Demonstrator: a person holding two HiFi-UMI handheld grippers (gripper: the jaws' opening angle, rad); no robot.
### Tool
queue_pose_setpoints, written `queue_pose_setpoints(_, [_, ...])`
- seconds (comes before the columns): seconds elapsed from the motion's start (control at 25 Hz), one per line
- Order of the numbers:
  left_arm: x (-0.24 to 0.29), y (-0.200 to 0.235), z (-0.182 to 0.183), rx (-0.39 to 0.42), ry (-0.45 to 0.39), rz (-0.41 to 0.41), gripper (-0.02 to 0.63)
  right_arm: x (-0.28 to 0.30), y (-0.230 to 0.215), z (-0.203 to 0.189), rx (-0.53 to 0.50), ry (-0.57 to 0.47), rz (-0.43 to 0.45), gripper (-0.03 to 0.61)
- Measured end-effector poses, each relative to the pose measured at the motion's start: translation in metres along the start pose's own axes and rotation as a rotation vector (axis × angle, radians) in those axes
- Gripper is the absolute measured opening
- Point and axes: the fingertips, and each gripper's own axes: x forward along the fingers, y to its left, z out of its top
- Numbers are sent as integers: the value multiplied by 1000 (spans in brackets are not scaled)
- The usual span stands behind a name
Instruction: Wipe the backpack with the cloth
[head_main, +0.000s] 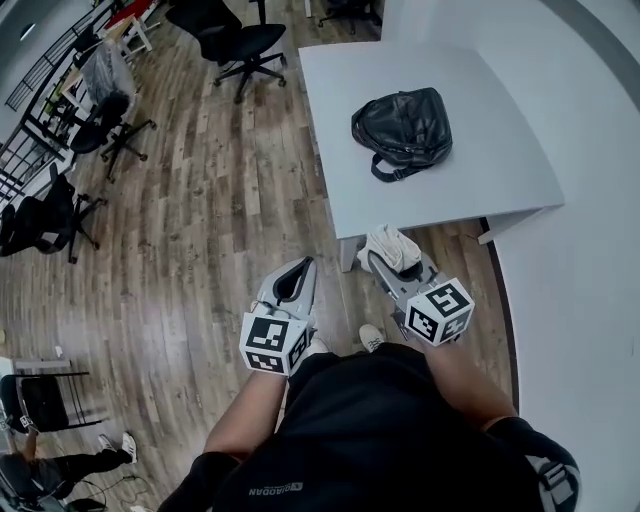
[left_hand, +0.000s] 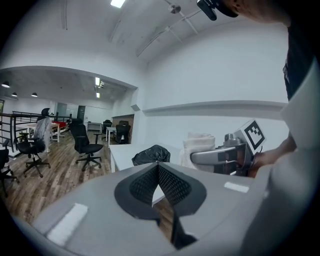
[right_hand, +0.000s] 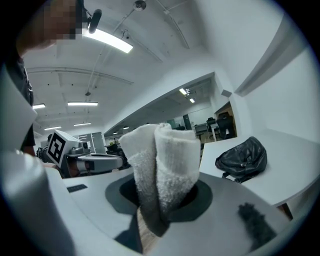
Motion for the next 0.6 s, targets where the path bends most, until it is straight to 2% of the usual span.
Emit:
queue_pose_setpoints(0.2, [9,-1,3,19,7,-95,5,-9,0,-1,22,-17,-93,110])
queue_pose_setpoints(0.6, [27,-29,-8,34,40,-268,5,-48,-6,-19,69,-25,-269,110])
